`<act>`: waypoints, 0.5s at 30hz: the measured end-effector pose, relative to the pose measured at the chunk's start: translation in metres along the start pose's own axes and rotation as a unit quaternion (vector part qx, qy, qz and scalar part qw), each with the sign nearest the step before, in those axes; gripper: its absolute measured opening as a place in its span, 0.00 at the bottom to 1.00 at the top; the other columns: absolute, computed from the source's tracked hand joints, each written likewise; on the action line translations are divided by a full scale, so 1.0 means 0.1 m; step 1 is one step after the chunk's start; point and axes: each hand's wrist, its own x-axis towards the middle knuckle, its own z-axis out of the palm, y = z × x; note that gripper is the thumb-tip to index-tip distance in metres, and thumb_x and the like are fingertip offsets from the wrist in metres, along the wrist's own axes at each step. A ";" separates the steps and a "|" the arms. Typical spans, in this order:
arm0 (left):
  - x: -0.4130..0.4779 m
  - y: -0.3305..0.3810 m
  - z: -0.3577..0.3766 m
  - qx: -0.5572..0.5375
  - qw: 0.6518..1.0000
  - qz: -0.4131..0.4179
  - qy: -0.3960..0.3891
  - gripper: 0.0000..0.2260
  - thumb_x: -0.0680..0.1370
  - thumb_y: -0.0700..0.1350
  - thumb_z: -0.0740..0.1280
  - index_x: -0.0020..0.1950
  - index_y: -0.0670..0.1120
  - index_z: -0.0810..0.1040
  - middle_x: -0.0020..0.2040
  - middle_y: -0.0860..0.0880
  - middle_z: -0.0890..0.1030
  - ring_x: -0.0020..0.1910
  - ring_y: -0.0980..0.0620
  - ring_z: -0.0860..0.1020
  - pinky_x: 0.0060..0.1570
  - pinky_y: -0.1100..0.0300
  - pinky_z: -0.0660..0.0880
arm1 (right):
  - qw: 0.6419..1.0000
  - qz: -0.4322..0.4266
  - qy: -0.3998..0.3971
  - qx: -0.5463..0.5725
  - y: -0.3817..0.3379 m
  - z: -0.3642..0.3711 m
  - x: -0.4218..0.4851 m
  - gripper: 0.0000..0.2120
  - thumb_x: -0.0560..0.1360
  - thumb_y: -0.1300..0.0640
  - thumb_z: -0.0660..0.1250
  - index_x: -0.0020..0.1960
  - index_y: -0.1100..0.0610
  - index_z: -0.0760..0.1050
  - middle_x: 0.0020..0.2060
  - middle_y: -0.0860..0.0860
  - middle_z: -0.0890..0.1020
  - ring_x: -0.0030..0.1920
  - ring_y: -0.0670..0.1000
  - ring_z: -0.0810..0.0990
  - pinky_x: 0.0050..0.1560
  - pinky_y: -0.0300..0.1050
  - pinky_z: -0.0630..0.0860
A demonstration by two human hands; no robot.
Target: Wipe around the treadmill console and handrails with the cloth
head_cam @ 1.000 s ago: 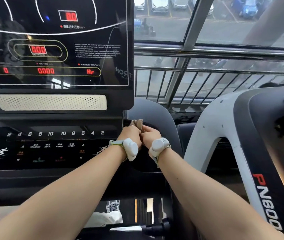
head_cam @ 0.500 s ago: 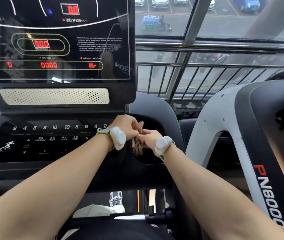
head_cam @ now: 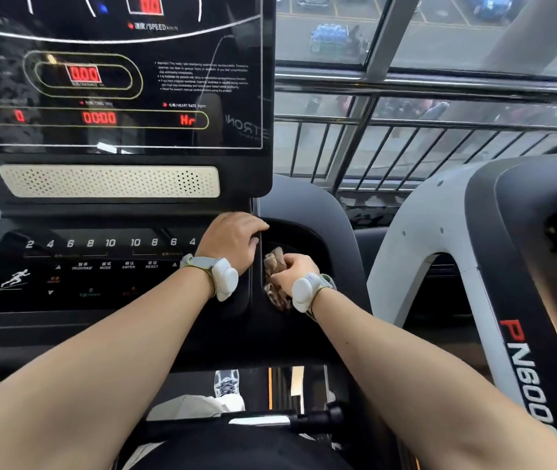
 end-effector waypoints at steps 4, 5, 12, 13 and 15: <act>0.03 0.01 0.01 -0.020 1.000 -0.010 -0.004 0.16 0.71 0.38 0.70 0.58 0.48 0.84 0.55 0.52 0.85 0.58 0.49 0.80 0.63 0.52 0.72 | 0.997 -0.017 0.060 0.037 -0.29 -0.06 0.15 0.14 0.76 0.46 0.70 0.35 0.53 0.79 0.27 0.46 0.76 0.30 0.48 0.74 0.29 0.40 0.66; 0.03 0.01 0.01 -0.024 1.000 -0.012 -0.004 0.17 0.71 0.38 0.70 0.58 0.48 0.84 0.55 0.52 0.85 0.58 0.48 0.80 0.63 0.52 0.72 | 0.997 -0.015 0.069 0.036 -0.34 -0.07 0.19 0.18 0.77 0.45 0.70 0.32 0.53 0.77 0.26 0.47 0.74 0.29 0.48 0.72 0.28 0.40 0.64; 0.06 0.02 0.04 -0.029 0.999 -0.022 0.000 0.18 0.71 0.36 0.69 0.59 0.47 0.85 0.56 0.51 0.86 0.60 0.48 0.80 0.64 0.54 0.70 | 0.996 0.031 0.059 -0.056 -0.34 -0.12 0.24 0.13 0.74 0.53 0.71 0.34 0.54 0.72 0.33 0.49 0.77 0.35 0.52 0.75 0.34 0.40 0.69; 0.05 0.01 0.04 -0.029 0.999 -0.022 0.000 0.17 0.71 0.36 0.69 0.59 0.47 0.85 0.56 0.51 0.85 0.60 0.48 0.80 0.64 0.54 0.70 | 0.996 0.042 0.064 -0.053 -0.33 -0.12 0.21 0.08 0.73 0.55 0.71 0.38 0.54 0.74 0.37 0.51 0.79 0.38 0.53 0.77 0.37 0.41 0.71; 0.05 0.02 0.05 -0.025 0.999 -0.023 -0.003 0.17 0.72 0.36 0.69 0.59 0.48 0.85 0.56 0.51 0.85 0.61 0.49 0.80 0.64 0.53 0.71 | 0.992 0.064 0.092 -0.049 -0.28 -0.14 0.15 0.04 0.73 0.57 0.69 0.47 0.55 0.77 0.46 0.54 0.82 0.43 0.56 0.79 0.43 0.43 0.73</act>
